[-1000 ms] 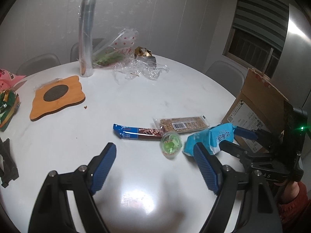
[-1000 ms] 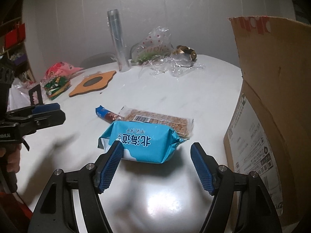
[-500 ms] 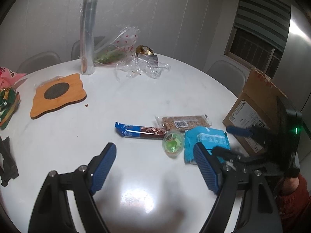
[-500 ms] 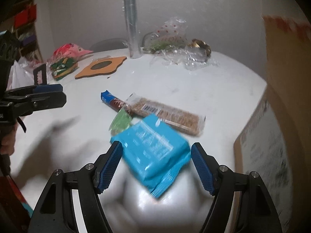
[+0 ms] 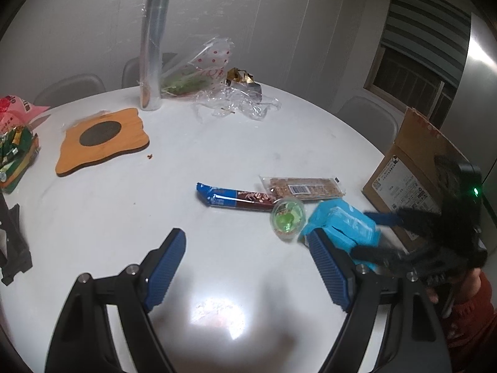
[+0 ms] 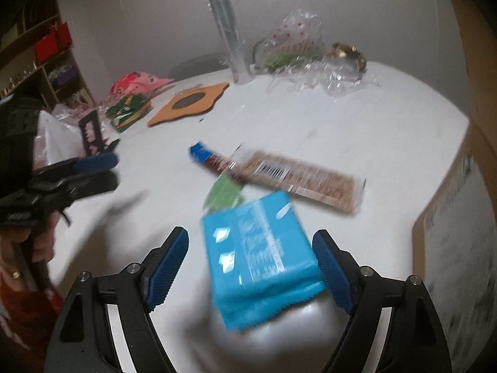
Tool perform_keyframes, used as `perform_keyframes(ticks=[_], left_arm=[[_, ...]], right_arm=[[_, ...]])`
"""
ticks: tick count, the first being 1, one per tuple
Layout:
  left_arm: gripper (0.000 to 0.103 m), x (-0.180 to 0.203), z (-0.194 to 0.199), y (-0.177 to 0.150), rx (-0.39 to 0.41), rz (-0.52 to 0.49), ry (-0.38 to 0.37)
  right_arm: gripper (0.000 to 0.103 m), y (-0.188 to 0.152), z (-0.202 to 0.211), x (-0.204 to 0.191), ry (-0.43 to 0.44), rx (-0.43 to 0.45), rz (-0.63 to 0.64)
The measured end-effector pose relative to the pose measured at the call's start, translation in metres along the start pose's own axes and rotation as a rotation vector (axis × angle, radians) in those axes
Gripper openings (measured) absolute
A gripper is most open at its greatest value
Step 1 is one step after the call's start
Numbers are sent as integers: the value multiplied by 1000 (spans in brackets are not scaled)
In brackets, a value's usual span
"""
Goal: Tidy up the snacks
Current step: 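Grasp the blue cracker pack with the right tool and lift it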
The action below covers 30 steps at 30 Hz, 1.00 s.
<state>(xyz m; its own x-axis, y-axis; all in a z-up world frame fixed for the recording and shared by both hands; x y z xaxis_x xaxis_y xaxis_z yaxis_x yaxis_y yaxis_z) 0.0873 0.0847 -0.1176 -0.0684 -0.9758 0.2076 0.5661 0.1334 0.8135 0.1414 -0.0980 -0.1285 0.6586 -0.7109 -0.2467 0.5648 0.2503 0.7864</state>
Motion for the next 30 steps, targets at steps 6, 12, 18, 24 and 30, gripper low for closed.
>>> perform_keyframes(ticks=[6,12,18,24,30], left_arm=[[79,4,-3,-5,-13,-2,-21],[79,6,-4,-6,-22,8,-47],[79,17,-17,-6,-46,-4,-80],[78,39,-49,-3,-86,-27,-108],[62,58,-87,-4,-138,-53,-83]], right_arm=[[80,-9,-10,-13,-99,-6,44],[71,-9,-17,-15,-167,2,17],[64,-15,-3,-5,-214,21,-19],[64,-19,9,7,-274,37,1],[63,-19,12,15,-261,43,9]])
Point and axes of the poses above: each gripper's, at about its wrist camera, not at the fingertips, and z roughly against the way its jaws point, x to its right, y to its top, the point moved 2 cm from there along -z, roughly the way its jaws point, and after that the axes turned 9 degrees about x, right-handed, at the moved point
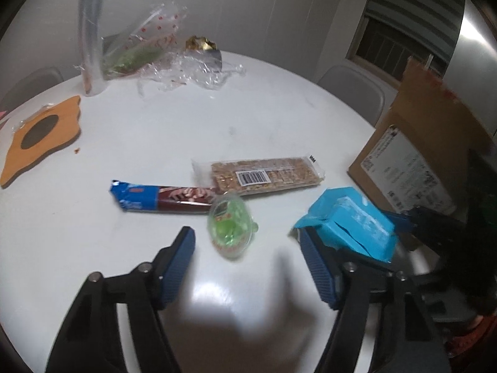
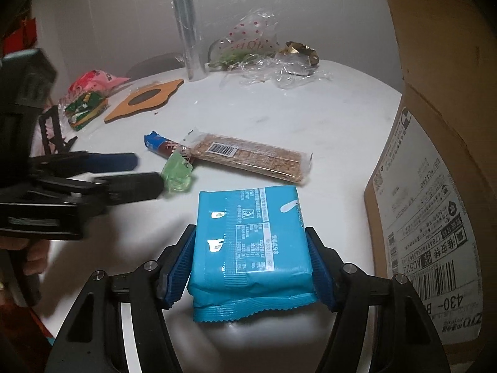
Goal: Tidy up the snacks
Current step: 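Grasp the blue cracker pack with the right tool and lift it, then grasp the green jelly cup with the left tool while the right tool holds the cracker pack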
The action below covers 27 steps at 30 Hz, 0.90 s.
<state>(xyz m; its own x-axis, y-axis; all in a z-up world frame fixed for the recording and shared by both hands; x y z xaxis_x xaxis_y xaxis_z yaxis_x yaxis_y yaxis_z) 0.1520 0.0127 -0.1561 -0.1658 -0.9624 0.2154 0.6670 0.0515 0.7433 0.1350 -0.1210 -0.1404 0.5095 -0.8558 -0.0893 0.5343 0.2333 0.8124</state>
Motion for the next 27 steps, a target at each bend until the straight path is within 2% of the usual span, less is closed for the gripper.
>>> perform_keyframes(ticks=[2,4,11,16,20,27], left_arm=[[54,1,-10,1,-13,4,14],[53,1,-16,2,-19,6,33],[36,4,-30,2,-41,-21,84],[34,5,-33,3,-45,-46,99],[24,8,-24,3,-37,-67,90],[21,5,-5,-3,-6,-52,70]], right_arm=[[63,0,0,2,1,3,14],[63,0,-1,3,11,5,13],[63,-1,-2,6,34,13,8],[63,-3,-1,6,36,19,13],[63,-4,0,5,33,25,16],[63,-1,2,-6,41,26,39]])
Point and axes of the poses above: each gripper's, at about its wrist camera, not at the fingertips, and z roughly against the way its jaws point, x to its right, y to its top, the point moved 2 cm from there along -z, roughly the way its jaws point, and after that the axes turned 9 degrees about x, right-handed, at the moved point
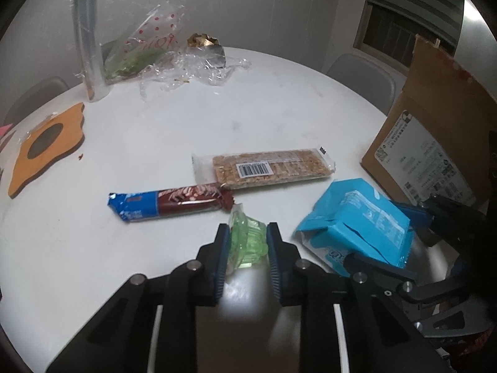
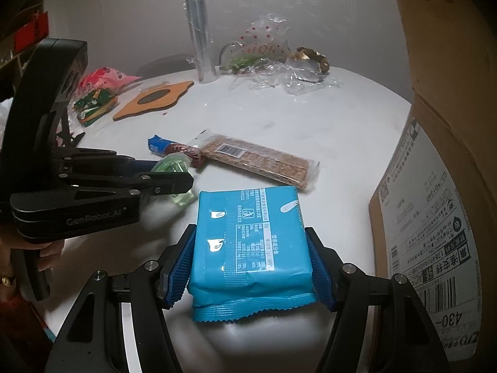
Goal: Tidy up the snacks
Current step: 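Grasp the green jelly cup with the left tool while the right tool holds the cracker pack, then carry the jelly cup and cracker pack with both tools over the box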
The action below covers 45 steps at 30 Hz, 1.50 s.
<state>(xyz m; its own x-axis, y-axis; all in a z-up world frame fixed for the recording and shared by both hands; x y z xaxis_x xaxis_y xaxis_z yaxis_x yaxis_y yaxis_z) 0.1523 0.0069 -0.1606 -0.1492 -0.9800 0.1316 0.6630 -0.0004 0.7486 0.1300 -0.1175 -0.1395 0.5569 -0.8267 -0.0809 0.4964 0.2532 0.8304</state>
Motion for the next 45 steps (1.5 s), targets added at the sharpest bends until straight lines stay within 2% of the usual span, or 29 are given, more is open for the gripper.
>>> perform_keyframes(ticks=[12,20,27,35,37,40,45], left_arm=[[20,-24,64,-2,128,34,-12],[20,-28,117,12,238,19,-11],[20,-11,159,39,332,-31,-14],[20,39,179,78,389,-122,-64],[20,54,177,87,395,-152,-75],[20,84,173,101,395,-197,-133],[20,129,158,118,379,-263,-200]], right_arm=[[63,25,20,-41,12,61,65],[63,52,58,-66,40,162,113],[63,75,99,-67,50,262,140],[63,87,159,-31,2,387,125],[63,85,171,-15,-18,405,104],[63,80,188,12,-55,425,66],[63,67,204,52,-123,424,6]])
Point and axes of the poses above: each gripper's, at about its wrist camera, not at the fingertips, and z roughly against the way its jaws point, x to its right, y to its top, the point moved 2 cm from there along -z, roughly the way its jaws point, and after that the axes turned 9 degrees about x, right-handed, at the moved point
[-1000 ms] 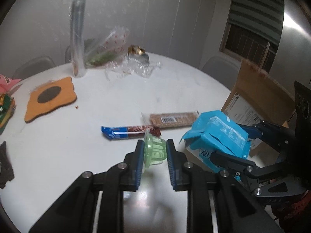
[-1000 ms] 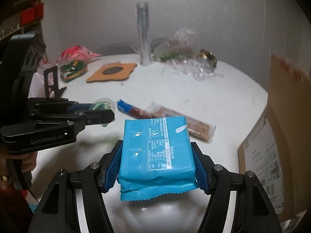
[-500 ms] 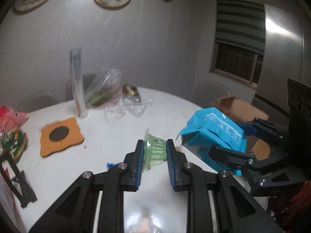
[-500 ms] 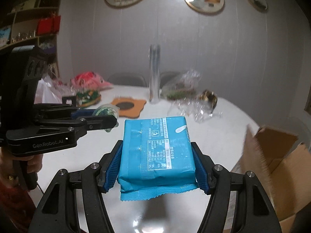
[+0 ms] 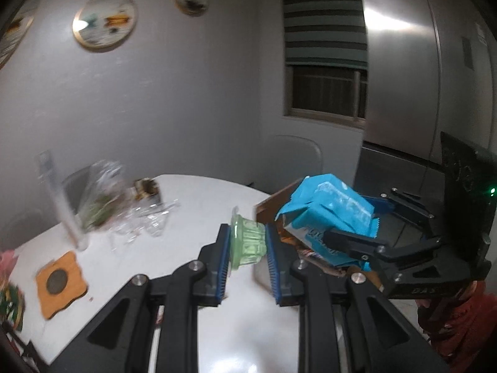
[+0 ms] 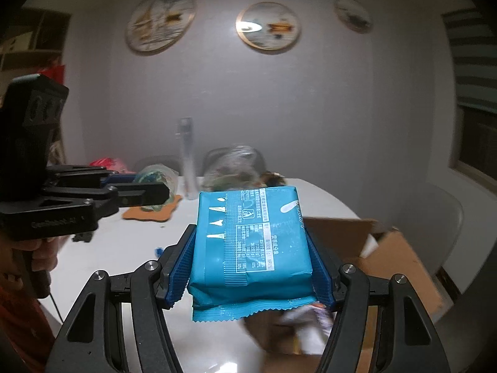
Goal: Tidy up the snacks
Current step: 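Carry the jelly cup and cracker pack with both tools over the box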
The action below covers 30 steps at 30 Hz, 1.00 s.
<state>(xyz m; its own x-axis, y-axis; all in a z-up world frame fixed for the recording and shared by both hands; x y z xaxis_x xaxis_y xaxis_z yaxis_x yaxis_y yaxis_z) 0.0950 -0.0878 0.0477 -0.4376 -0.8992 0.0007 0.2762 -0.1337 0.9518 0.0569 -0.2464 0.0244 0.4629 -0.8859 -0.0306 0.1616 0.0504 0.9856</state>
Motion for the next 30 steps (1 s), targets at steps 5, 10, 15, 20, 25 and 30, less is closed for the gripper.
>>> perform_keyframes(ticks=[5,10,15,20,25,30], left_arm=[[20,32,-35,7,-48,-37,-80],[20,58,-65,7,-116,-69,-125],[20,79,-96,6,-200,-119,-148],[20,85,-125,5,-276,-143,-180],[20,86,-150,0,-349,-174,-198],[19,84,-168,-5,-388,-185,-188]], right_arm=[[63,-16,2,35,-47,-53,-38],[63,-35,-14,57,-53,-141,-62],[63,-50,-34,68,-49,-221,-85],[63,-60,-52,77,-55,-282,-83],[63,-65,-65,86,-52,-321,-104],[63,-66,-73,85,-56,-345,-93]])
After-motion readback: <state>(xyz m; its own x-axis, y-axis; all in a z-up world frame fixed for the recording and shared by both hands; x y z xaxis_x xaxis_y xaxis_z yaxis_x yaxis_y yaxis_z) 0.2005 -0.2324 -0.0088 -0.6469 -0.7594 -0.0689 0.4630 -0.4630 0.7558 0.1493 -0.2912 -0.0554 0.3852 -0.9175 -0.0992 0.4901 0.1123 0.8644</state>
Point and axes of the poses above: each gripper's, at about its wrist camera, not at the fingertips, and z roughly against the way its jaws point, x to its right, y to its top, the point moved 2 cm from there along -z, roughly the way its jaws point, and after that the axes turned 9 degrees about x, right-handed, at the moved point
